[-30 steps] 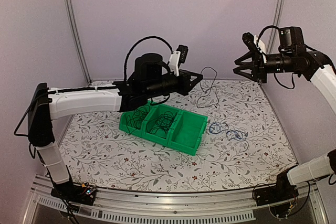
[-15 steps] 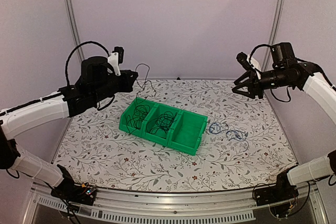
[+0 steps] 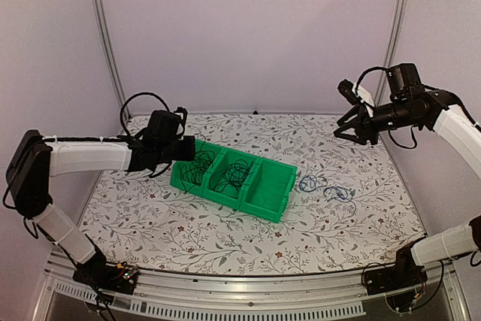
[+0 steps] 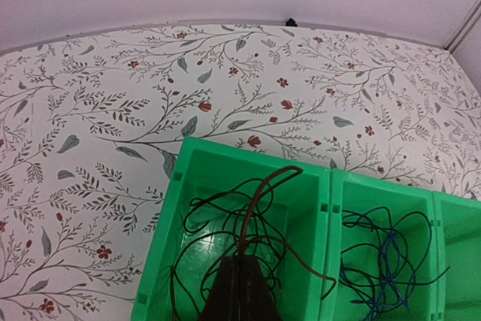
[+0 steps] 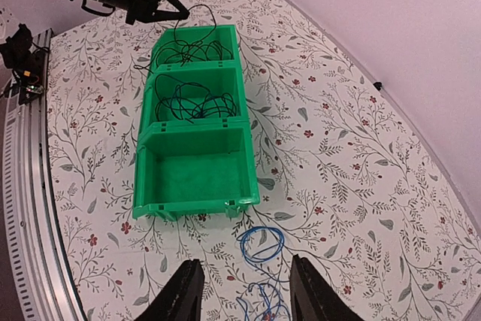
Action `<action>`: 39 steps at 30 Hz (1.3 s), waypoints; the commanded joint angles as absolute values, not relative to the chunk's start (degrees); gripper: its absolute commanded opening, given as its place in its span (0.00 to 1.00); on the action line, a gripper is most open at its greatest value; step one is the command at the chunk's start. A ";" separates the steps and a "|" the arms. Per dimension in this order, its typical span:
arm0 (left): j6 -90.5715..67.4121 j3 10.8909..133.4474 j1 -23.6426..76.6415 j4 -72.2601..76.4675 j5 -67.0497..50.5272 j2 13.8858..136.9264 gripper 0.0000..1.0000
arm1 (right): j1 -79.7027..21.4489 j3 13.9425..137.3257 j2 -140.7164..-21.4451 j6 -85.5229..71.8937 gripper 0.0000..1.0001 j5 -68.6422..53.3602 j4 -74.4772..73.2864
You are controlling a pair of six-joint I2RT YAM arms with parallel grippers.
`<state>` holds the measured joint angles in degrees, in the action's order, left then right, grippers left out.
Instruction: Untangle the cables
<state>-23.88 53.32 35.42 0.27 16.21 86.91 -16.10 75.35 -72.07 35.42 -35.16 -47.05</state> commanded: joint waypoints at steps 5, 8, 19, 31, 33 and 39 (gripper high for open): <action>-23.17 61.79 33.72 -2.38 17.70 102.34 0.00 | -15.94 73.40 -71.68 36.27 0.44 -32.66 -48.44; -24.42 64.82 33.71 -6.30 17.21 106.33 0.00 | -15.89 72.46 -71.85 36.32 0.44 -31.33 -48.58; -26.69 65.47 34.17 -11.79 15.89 101.40 0.18 | -10.77 67.02 -83.14 36.03 0.45 -25.10 -48.30; -28.38 66.28 35.79 -17.33 18.99 89.04 0.52 | -10.17 60.87 -96.09 38.53 0.45 -16.96 -43.13; -28.47 66.73 36.35 -17.32 19.06 87.64 0.53 | -10.15 61.00 -97.81 38.58 0.43 -16.74 -42.47; -27.79 69.54 37.97 -17.27 19.10 85.36 0.52 | -10.16 62.08 -100.74 38.33 0.25 -17.64 -41.82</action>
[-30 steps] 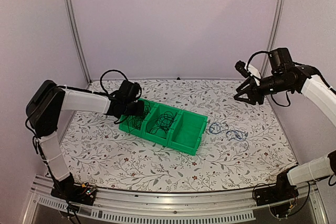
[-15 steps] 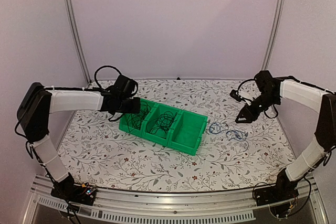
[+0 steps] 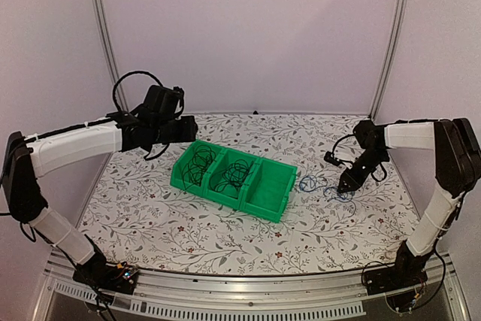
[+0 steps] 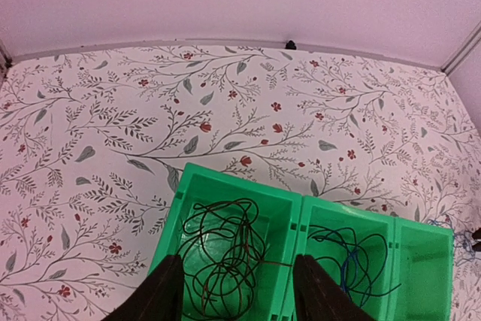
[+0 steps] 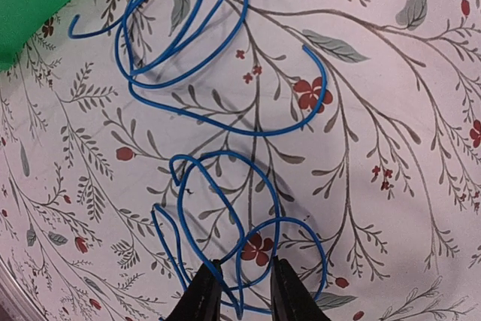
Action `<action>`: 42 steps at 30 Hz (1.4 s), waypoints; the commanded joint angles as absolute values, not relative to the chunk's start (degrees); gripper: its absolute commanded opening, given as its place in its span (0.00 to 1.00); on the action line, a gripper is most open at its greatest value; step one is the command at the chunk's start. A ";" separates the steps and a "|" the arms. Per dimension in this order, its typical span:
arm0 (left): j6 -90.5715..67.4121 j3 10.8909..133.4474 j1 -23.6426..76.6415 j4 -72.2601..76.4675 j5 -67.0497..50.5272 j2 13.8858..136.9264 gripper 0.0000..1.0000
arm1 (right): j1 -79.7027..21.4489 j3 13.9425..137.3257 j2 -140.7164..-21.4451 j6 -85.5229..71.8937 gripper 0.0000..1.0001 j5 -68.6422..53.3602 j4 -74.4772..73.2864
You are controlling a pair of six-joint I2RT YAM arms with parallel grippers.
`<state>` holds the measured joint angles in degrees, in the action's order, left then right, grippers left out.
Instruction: Untangle the cables
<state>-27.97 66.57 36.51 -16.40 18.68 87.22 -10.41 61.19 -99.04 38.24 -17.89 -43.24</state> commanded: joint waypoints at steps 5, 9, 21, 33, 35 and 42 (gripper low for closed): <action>-24.32 72.81 40.02 -15.20 17.92 85.88 0.53 | -10.06 63.21 -100.18 38.15 0.00 -17.82 -44.48; -18.01 75.99 43.64 -10.54 14.43 87.46 0.56 | -10.07 65.59 -94.67 38.50 0.00 -17.45 -50.03; -7.88 91.20 56.86 -0.93 -0.53 102.99 0.60 | -11.17 93.36 -83.38 38.20 0.00 -29.24 -68.27; -17.90 81.94 58.42 3.58 6.61 98.86 0.56 | -21.22 113.78 -93.38 36.24 0.00 -36.65 -67.14; -21.41 77.17 58.38 3.41 10.95 95.03 0.56 | -22.95 114.81 -95.65 36.06 0.00 -37.64 -66.44; -32.86 61.78 58.17 -3.88 28.36 81.15 0.57 | -26.70 111.68 -102.50 34.67 0.00 -41.85 -61.92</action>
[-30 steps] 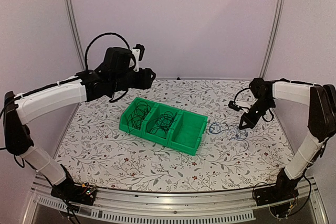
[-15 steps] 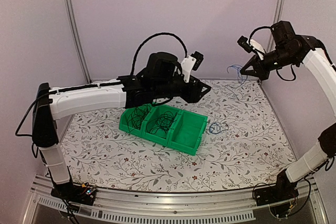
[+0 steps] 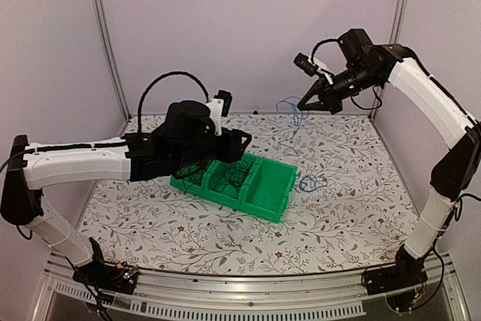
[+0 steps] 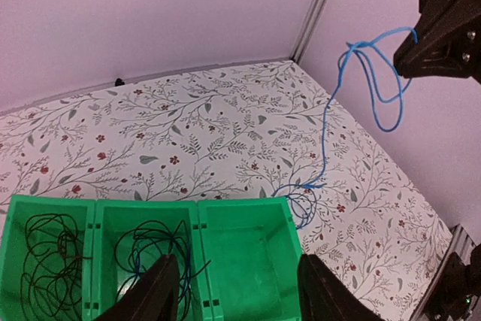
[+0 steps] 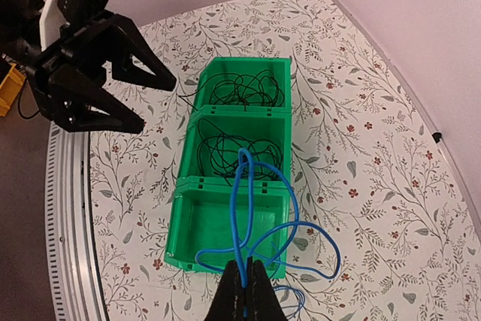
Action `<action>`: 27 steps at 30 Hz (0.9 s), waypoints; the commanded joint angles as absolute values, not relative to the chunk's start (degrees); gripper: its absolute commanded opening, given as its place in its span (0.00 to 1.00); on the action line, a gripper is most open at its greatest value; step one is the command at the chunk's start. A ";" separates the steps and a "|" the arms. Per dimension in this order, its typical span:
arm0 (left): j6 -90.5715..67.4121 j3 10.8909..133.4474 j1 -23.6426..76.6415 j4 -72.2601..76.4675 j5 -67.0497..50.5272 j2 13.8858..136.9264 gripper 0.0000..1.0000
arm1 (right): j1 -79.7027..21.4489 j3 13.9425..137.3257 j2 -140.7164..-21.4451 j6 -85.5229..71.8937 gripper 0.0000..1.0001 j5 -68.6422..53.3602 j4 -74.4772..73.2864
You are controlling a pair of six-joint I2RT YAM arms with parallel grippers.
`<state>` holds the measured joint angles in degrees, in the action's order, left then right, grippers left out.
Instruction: Untangle the cables
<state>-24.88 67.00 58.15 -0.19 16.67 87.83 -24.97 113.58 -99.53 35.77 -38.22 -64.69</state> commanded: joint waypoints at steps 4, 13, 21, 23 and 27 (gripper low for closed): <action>-35.57 56.71 58.11 -5.77 32.84 75.74 0.56 | -26.93 107.16 -105.47 33.14 0.00 -44.40 -56.99; -36.28 54.92 58.11 -8.57 35.24 72.99 0.56 | -27.41 97.18 -116.33 32.86 0.00 -44.77 -50.75; -36.00 53.26 57.80 -7.90 34.78 74.49 0.57 | -28.61 93.17 -116.81 34.29 0.41 -35.65 -50.38; -36.92 52.12 57.49 -6.92 34.15 74.53 0.57 | -28.37 92.70 -115.11 34.51 0.43 -34.25 -51.36; -37.72 50.91 57.21 -5.03 33.35 74.81 0.57 | -25.98 89.61 -110.08 34.89 0.43 -33.99 -52.02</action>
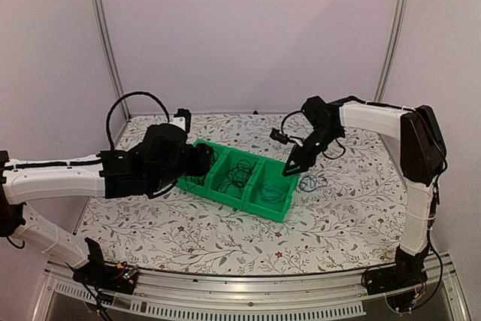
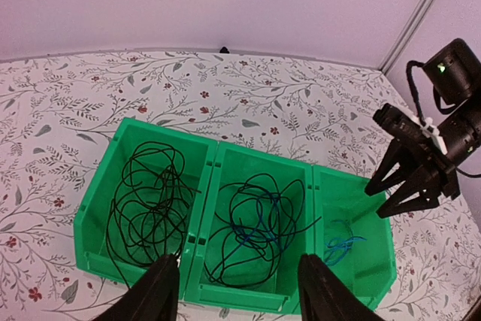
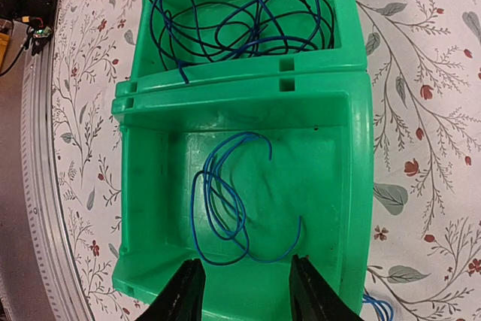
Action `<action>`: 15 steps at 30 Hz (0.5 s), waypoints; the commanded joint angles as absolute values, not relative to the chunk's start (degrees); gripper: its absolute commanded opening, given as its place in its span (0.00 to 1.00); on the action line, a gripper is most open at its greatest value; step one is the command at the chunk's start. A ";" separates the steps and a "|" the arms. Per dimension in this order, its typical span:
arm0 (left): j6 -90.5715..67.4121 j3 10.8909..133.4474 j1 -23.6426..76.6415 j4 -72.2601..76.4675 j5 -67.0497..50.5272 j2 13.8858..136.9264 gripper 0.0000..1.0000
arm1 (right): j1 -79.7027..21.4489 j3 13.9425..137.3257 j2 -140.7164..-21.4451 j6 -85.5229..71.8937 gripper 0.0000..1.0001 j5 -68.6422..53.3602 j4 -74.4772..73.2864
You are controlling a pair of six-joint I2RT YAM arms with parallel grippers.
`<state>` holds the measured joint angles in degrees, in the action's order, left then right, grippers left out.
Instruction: Untangle the cables
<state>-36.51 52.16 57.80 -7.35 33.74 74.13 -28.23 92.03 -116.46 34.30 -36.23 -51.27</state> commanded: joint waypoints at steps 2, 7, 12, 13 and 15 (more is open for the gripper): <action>-37.55 51.10 57.14 -4.84 33.16 75.24 0.57 | -24.36 87.91 -107.93 34.89 0.42 -33.93 -52.22; -36.94 51.83 56.89 -4.62 32.34 76.22 0.57 | -19.67 82.24 -103.27 33.47 0.37 -31.95 -48.64; -35.77 53.08 56.61 -4.46 31.03 77.60 0.57 | -17.25 76.33 -103.27 35.91 0.38 -29.29 -47.72; -35.36 53.49 56.57 -4.52 30.74 77.87 0.57 | -17.09 74.66 -102.94 37.32 0.38 -28.97 -47.39; -34.67 54.24 56.55 -4.64 30.25 78.39 0.57 | -17.07 71.06 -101.96 41.52 0.38 -27.86 -45.95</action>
<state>-36.40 51.90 57.19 -5.74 31.62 77.12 -16.93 76.71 -103.55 35.42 -30.44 -47.64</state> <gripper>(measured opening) 0.571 0.376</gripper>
